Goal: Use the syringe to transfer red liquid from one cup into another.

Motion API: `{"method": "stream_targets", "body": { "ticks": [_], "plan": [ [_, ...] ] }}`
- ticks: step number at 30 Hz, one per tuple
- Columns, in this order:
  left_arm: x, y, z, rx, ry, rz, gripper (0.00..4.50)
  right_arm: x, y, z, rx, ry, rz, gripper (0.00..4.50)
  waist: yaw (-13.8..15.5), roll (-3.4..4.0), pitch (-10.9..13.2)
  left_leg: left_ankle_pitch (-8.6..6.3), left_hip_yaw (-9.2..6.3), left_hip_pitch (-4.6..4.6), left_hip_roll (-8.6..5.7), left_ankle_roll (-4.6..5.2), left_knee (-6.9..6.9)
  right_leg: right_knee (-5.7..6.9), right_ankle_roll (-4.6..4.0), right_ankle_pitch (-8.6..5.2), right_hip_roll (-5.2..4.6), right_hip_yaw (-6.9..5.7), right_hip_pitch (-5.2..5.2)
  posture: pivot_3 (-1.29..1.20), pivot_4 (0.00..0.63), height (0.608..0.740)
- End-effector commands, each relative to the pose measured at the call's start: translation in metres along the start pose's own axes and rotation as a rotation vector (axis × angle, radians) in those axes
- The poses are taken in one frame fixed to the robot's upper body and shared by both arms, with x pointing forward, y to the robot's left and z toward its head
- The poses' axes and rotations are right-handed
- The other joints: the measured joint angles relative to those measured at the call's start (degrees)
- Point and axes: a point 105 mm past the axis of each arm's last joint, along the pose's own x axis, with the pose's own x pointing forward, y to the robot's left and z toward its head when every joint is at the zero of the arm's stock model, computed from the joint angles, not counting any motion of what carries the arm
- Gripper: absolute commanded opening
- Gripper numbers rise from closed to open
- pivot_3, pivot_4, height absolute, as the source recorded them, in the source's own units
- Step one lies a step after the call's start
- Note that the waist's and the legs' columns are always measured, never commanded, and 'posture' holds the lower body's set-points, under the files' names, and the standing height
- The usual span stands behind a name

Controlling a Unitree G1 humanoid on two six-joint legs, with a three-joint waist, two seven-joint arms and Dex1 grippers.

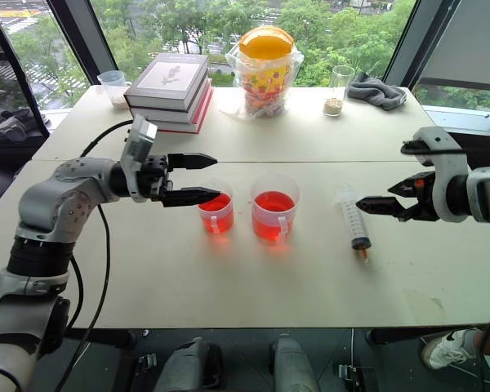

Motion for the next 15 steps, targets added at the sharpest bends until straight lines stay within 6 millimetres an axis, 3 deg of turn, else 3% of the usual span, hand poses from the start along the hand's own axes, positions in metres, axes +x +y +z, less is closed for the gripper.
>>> {"method": "stream_targets", "body": {
  "ticks": [1,15],
  "plan": [
    [0.003,-0.003,0.010,0.052,-0.025,-0.009,4.50,0.013,-0.016,-0.001,0.104,0.077,-0.060,4.44,0.11,0.00,0.00,0.00,0.01,-0.01,0.00,0.00,-0.02,-0.01,0.00,0.00,0.00,0.00,-0.02,0.00,0.150,0.740],
    [0.006,-0.007,0.005,0.063,-0.059,0.040,4.50,0.079,-0.041,-0.017,0.068,0.256,-0.105,4.44,0.28,0.03,-0.02,-0.02,0.13,-0.39,-0.02,0.03,0.01,0.01,0.24,0.12,0.06,-0.07,-0.26,0.00,0.150,0.740]
  ]
}}
